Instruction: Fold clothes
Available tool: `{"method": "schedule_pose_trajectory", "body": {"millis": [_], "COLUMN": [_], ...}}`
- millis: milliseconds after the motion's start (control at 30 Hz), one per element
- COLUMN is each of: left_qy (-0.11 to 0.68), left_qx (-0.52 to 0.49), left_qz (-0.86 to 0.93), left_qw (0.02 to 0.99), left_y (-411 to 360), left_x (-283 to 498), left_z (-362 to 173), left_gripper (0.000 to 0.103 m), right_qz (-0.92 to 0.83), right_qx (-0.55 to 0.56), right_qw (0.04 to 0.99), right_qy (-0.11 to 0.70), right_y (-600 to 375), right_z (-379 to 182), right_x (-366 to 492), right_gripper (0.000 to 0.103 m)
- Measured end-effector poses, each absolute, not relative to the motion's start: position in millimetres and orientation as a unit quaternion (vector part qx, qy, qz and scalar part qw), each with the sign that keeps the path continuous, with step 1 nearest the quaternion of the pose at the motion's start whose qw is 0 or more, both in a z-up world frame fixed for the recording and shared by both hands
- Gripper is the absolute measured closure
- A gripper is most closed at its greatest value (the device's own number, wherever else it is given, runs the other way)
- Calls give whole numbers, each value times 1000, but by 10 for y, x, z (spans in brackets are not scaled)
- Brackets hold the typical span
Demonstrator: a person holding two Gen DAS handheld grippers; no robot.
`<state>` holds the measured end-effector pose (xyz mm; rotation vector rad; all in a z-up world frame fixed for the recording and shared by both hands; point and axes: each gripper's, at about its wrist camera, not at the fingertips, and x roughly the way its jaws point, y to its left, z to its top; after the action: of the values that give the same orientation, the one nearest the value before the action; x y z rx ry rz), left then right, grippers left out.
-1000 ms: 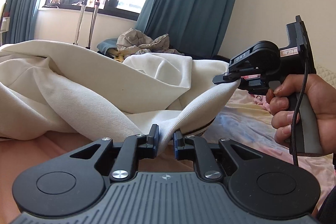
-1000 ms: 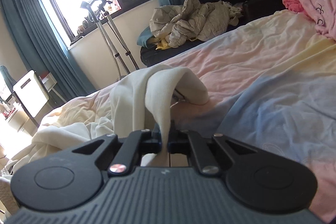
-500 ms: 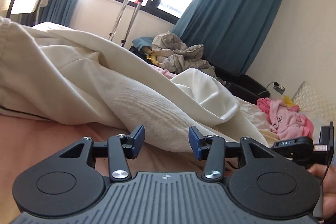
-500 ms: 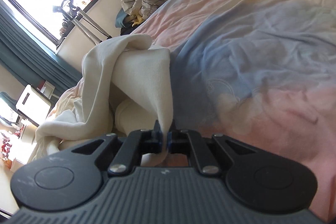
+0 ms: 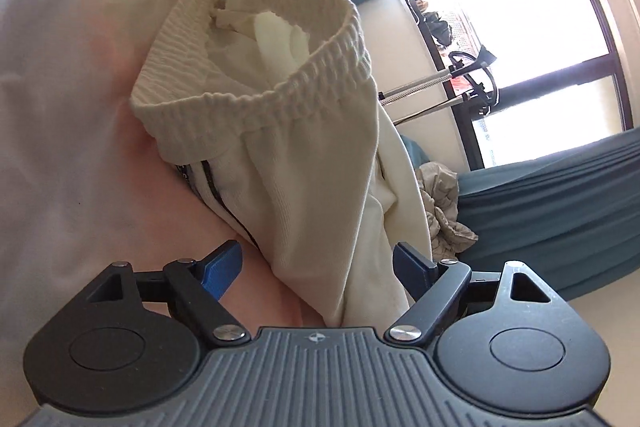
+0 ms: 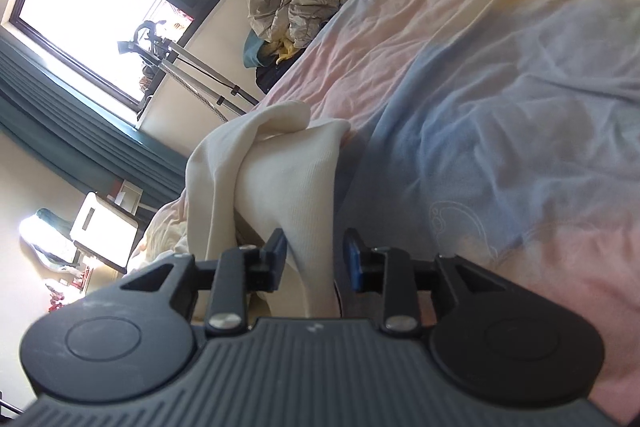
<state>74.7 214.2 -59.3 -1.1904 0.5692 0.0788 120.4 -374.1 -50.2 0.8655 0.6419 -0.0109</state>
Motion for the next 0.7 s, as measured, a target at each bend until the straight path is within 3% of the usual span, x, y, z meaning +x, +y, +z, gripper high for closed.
{"method": "schedule_pose_trajectory", "body": {"millis": [333,400,433,467,533,633,700], "left_qy": [242,234,232,231,228,210,183], "left_qx": [-583,-584,-582,-580,-579,-599,-595], "left_qz": [81,85,90,96,103,93,83], "left_qw": [771,772,774,776,776,767,778], "left_y": [2242,2250,2263,2277,2303,2356,2372], "left_x": [1111,1130,1137,1145,1147,1105,1044], "left_z": [-780,-769,-760,-752,-748,-743,-624], "left_gripper": [18,21,27,33,63,78,81], "right_qz": [13,16,13,5,-8,-26,-37], "right_qx": [434,441,447,451,445,431,412], "right_qw": [848,847,846,845,856,874,890], "right_qy": [304,297,291,287,262,222,193], "right_y": [-3984,-4025,-4047,-4061,-4035,-3987,-3937], "right_z": [-752,-819,-845,-851,-712,-475,-289], "right_x": [1753,1799,1794,1777,1686,1538,1424], "right_gripper": [68,76,91,94,96,97,97]}}
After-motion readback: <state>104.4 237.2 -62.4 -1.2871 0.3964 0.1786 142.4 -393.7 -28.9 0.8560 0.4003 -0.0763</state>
